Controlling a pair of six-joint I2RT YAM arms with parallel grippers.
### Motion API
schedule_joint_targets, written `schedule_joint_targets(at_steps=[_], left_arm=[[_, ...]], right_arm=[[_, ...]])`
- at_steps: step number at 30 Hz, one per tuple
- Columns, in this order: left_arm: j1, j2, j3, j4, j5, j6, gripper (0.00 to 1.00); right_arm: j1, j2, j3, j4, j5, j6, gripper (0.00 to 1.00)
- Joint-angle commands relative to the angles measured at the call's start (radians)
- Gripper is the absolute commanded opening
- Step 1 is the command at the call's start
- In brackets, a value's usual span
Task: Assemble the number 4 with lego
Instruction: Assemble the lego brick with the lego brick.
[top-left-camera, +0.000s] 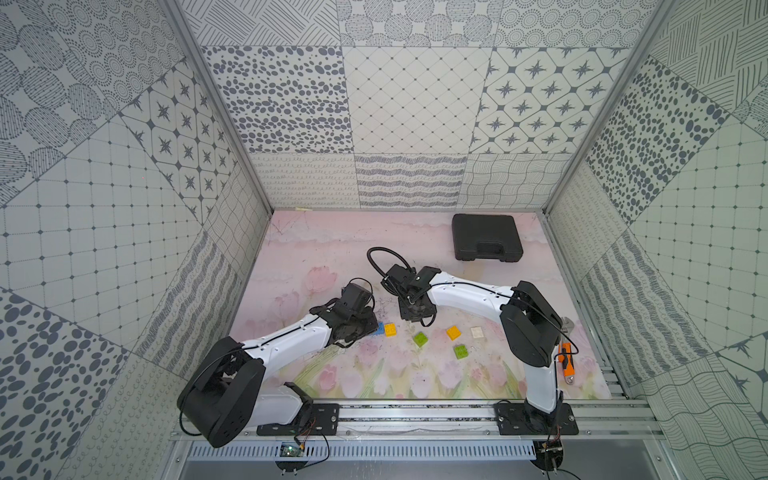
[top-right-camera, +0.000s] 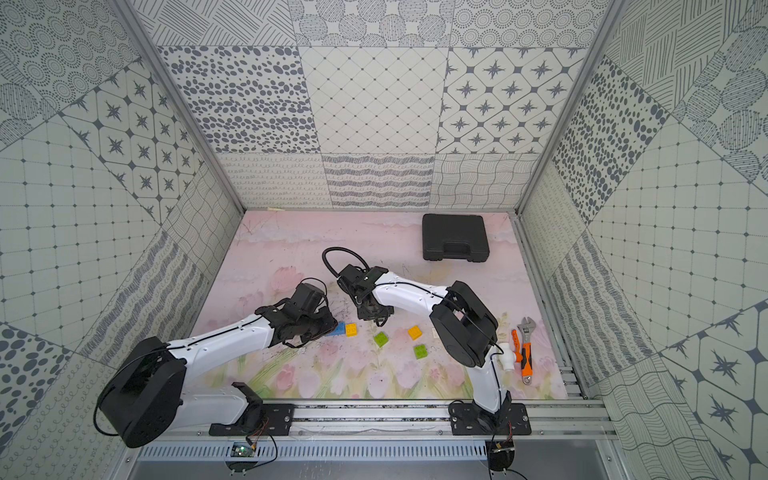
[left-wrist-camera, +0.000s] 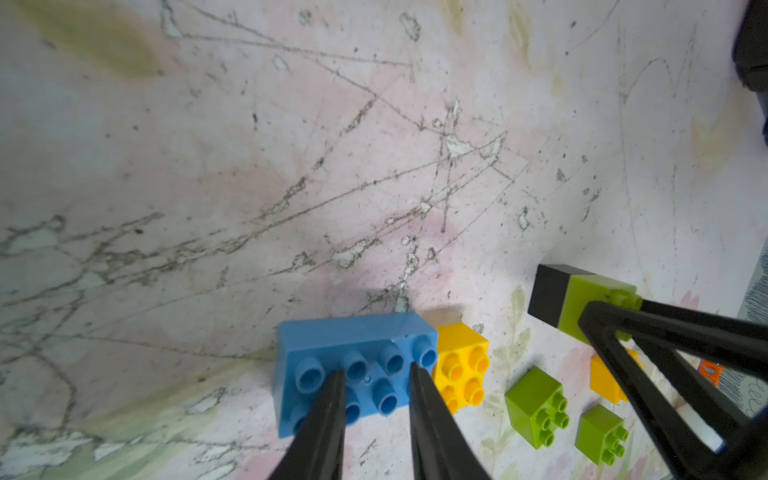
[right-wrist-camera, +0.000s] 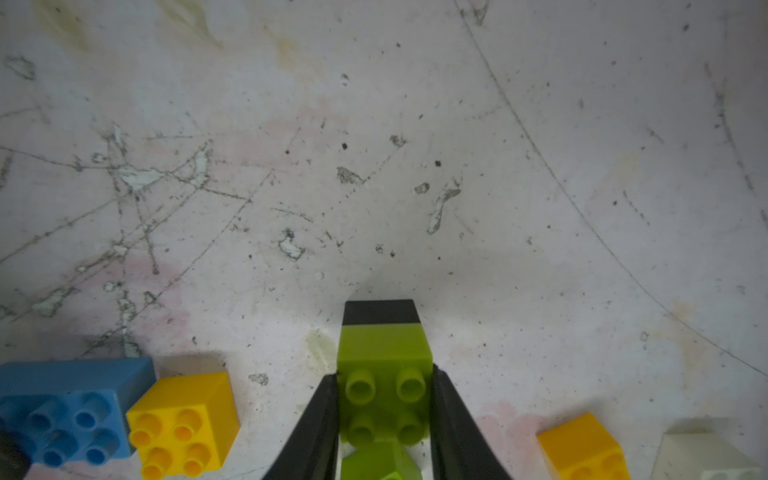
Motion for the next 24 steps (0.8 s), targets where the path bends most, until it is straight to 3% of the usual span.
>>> schedule_joint_targets(at_steps=[1, 8, 16, 20, 24], left_arm=[[0.008, -0.036, 0.003, -0.029, 0.004, 0.0, 0.3], [0.007, -0.048, 0.019, -0.072, 0.022, -0.013, 0.3], [0.009, -0.061, -0.009, -0.08, 0.024, -0.032, 0.3], [0.008, -0.063, 0.002, -0.091, 0.021, -0.032, 0.3], [0.007, -0.064, 0.007, -0.094, 0.024, -0.032, 0.3]], right_arm=[[0.003, 0.11, -0.025, -0.067, -0.021, -0.035, 0.24], [0.002, 0.139, 0.016, -0.102, -0.004, -0.038, 0.26], [0.0, -0.061, 0.029, -0.063, 0.023, -0.03, 0.71], [0.007, -0.139, 0.032, -0.096, 0.036, -0.038, 0.81], [0.02, -0.242, -0.099, -0.039, -0.028, -0.074, 0.83]])
